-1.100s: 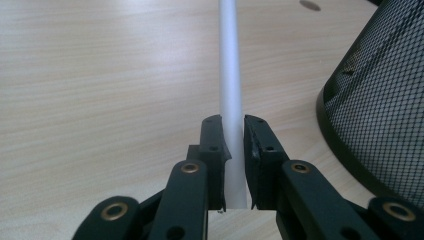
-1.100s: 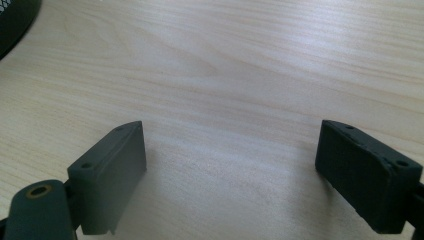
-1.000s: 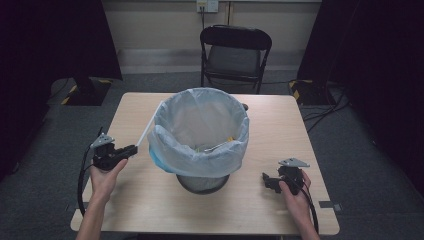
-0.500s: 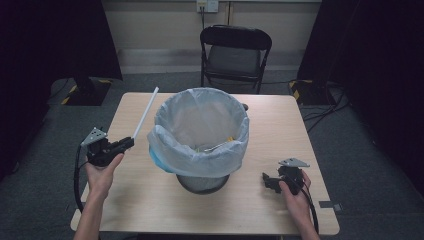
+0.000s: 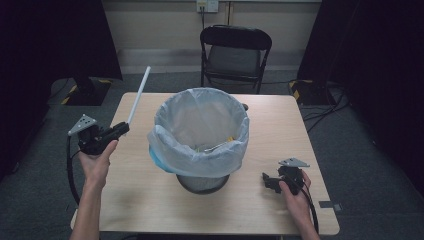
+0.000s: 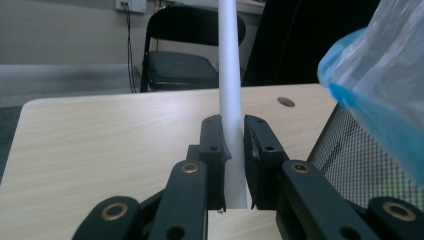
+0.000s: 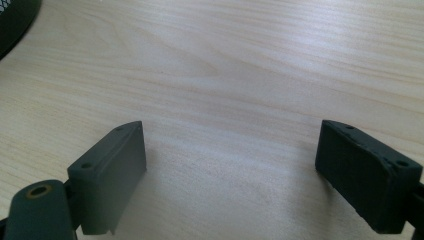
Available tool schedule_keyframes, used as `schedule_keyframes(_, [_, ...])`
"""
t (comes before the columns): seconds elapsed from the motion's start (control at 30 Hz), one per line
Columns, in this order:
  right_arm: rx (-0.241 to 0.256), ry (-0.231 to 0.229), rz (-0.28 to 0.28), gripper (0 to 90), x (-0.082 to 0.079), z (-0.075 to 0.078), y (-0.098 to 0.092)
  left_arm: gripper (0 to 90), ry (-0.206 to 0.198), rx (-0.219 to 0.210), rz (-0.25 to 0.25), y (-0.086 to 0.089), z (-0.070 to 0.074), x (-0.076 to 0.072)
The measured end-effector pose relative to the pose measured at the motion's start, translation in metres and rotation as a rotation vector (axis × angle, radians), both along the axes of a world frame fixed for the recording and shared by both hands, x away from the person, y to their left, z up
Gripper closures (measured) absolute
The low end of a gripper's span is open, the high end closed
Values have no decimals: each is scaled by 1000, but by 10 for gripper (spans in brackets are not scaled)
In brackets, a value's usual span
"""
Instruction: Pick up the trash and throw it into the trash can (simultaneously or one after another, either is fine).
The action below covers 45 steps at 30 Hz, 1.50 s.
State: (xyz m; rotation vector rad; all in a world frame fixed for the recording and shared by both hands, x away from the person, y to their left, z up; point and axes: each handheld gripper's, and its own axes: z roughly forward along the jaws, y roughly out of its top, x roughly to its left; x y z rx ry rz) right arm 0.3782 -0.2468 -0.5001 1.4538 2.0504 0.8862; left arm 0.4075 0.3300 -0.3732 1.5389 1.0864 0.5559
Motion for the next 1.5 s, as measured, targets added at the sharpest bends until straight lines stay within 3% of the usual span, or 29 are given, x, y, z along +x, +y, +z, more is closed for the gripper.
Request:
schedule_keyframes(0.37, [0,0,0,119,0,0,0,797,-48,-56,-26,-5,19,1])
schedule_keyframes(0.47, [-1,-1,1,119,0,0,0,797,-65,-37,-28,-11,28,0])
schedule_keyframes(0.7, [-1,-1,1,119,0,0,0,797,-106,-44,-51,-17,47,1])
schedule_keyframes(0.87, [0,0,0,119,0,0,0,797,-117,-61,-71,-21,55,4])
schedule_keyframes(1.03, [-1,0,1,119,0,0,0,797,-140,-36,-96,-27,67,5])
schedule_keyframes(1.37, [-1,-1,1,119,0,0,0,796,-193,-47,-124,-33,89,-3])
schedule_keyframes(1.5, [-1,-1,1,119,0,0,0,796,-196,-51,-134,-36,93,-1])
